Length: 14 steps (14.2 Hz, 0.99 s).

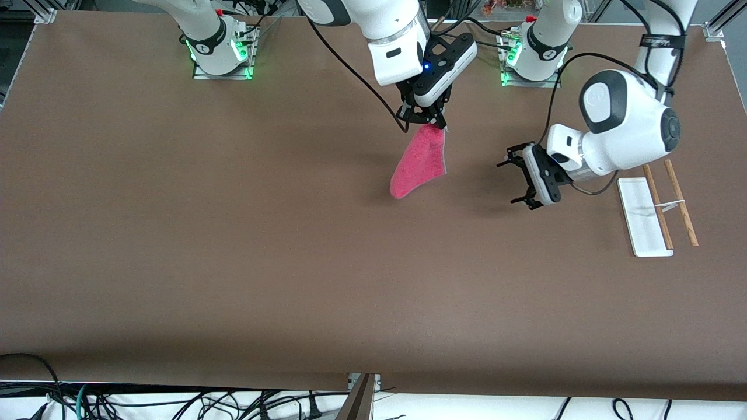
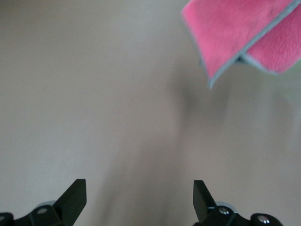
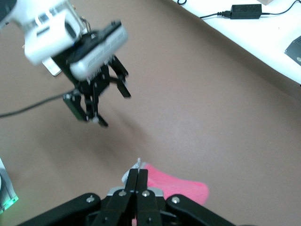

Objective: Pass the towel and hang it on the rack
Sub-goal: 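Hold the towel up while the left gripper reaches toward it, then grasp the hanging towel with the left gripper below the right gripper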

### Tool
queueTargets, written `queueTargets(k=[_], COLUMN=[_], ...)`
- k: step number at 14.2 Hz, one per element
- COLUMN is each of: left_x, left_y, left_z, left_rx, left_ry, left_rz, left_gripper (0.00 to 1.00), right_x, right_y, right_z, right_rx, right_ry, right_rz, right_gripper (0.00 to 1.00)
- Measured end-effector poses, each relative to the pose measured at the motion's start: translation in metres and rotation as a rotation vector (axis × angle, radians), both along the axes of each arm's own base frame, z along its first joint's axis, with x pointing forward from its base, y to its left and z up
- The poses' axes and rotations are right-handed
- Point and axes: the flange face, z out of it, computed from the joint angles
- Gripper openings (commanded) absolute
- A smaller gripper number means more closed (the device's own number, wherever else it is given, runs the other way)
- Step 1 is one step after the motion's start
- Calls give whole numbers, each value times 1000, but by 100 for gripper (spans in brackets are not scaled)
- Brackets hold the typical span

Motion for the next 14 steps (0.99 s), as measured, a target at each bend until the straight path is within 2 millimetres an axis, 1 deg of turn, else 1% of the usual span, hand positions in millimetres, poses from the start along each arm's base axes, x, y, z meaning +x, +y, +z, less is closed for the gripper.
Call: queueTargets(k=[2, 4, 8, 11, 14], left_x=[-9, -13, -24, -24, -22], left_y=[-22, -37, -71, -84, -84], left_z=[-4, -4, 0, 4, 6], left_rx=[-19, -25, -33, -23, -17], left_ry=[-31, -47, -86, -138, -160], left_rz=[-66, -115, -212, -218, -213], left_gripper=[100, 100, 100, 100, 100], right_x=[4, 6, 6, 7, 7], right_y=[3, 5, 5, 5, 5], right_z=[-6, -12, -12, -13, -13], right_rx=[14, 20, 22, 21, 23], right_ry=[-4, -5, -6, -5, -6], right_rz=[-2, -3, -3, -3, -3], right_gripper=[0, 0, 0, 0, 0])
